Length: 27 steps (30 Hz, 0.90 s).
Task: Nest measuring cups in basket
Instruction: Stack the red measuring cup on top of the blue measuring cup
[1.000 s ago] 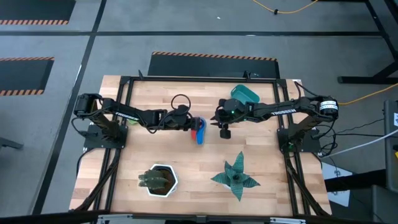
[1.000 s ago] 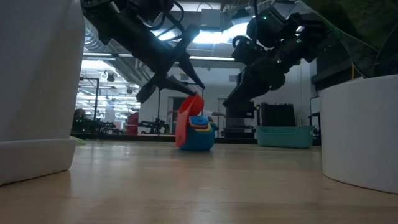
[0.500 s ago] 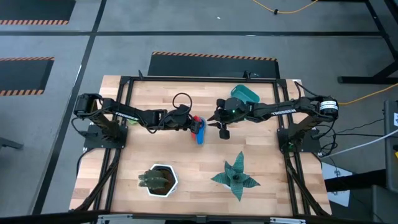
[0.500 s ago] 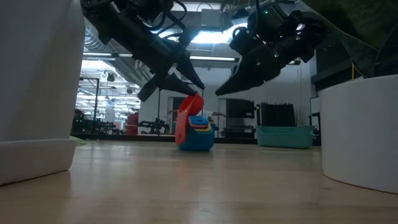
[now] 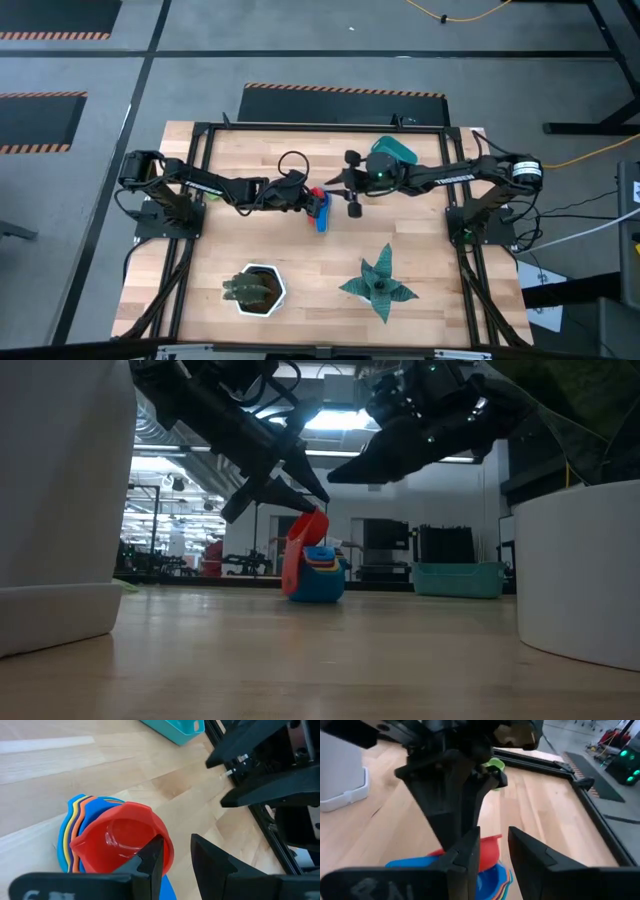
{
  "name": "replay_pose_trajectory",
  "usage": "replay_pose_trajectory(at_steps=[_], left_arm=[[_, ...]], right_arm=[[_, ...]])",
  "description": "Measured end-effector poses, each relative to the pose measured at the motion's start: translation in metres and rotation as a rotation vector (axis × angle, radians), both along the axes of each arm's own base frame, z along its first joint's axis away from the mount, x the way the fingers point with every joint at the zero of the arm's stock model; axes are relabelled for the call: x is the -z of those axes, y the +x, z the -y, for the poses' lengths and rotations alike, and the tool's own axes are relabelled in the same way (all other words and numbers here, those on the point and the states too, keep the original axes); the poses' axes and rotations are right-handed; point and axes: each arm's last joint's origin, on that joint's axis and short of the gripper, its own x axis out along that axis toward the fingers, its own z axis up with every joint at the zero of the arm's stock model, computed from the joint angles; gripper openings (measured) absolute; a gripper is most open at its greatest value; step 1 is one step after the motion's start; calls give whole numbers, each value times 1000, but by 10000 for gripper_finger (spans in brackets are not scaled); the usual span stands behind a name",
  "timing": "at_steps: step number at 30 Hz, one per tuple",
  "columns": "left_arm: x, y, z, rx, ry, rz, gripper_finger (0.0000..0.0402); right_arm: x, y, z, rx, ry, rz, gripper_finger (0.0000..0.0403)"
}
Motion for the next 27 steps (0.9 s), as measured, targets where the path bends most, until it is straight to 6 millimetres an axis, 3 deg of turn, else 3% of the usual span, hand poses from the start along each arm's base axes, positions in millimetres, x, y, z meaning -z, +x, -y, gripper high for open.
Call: replay_pose_trajectory(at_steps=[9, 17, 27], left_arm=[[0, 0, 0, 0, 0, -2, 90], [0, 0, 0, 0, 0, -3, 90], [0, 0, 0, 1, 0, -1, 90]], right_arm=[[17, 13, 8, 9, -5, 59, 106], [38, 18, 9, -14, 14, 9, 106], [44, 18, 9, -12, 20, -26, 106]])
